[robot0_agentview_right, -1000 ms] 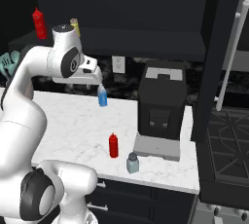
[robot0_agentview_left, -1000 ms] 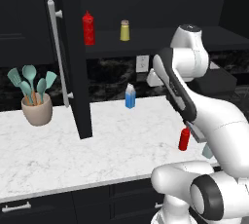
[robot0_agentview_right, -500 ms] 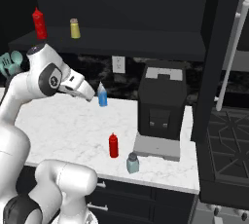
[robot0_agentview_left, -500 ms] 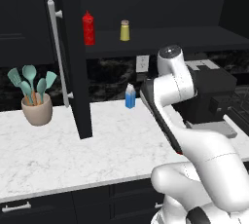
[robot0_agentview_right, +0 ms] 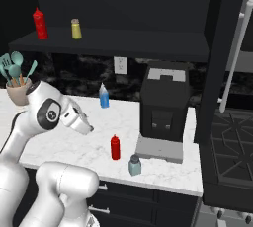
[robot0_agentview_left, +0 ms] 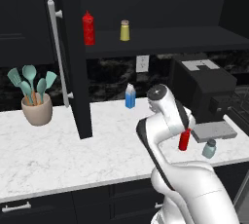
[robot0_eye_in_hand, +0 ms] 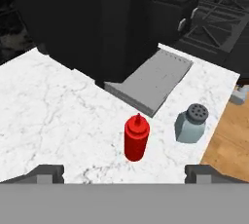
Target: Put the shaker and condiment bottle from the counter next to their counterparts in the cabinet.
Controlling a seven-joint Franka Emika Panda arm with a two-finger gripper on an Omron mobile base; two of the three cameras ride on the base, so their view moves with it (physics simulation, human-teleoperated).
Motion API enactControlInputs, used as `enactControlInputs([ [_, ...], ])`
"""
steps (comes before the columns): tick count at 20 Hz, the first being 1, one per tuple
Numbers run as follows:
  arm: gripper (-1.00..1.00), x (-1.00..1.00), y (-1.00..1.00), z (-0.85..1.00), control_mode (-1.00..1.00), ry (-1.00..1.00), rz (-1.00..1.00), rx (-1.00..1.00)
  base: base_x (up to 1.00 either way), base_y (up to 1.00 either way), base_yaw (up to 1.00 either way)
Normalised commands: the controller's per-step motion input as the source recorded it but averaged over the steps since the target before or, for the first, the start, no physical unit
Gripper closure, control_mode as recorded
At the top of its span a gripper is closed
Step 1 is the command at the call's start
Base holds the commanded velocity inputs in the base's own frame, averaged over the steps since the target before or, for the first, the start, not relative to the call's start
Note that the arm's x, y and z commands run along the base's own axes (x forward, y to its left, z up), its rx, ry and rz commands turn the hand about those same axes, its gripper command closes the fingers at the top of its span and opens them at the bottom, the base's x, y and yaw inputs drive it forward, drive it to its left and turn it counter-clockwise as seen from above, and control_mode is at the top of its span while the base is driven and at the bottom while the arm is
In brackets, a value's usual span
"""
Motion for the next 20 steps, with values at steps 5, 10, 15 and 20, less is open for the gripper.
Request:
enactControlInputs([
  [5,-1.00,-0.12,0.12,-0.89,-1.00,-0.13,-0.79,-0.03,0.00,0.00,0.00],
  [10,-1.00,0.02,0.11,-0.61,-1.00,-0.07,-0.32,-0.13,0.00,0.00,0.00],
  [15,-1.00,0.55,-0.02,-0.15,-1.00,0.03,0.00,-0.12,0.00,0.00,0.00],
  [20,-1.00,0.13,-0.34,-0.20,-1.00,0.00,0.00,-0.02,0.00,0.00,0.00],
])
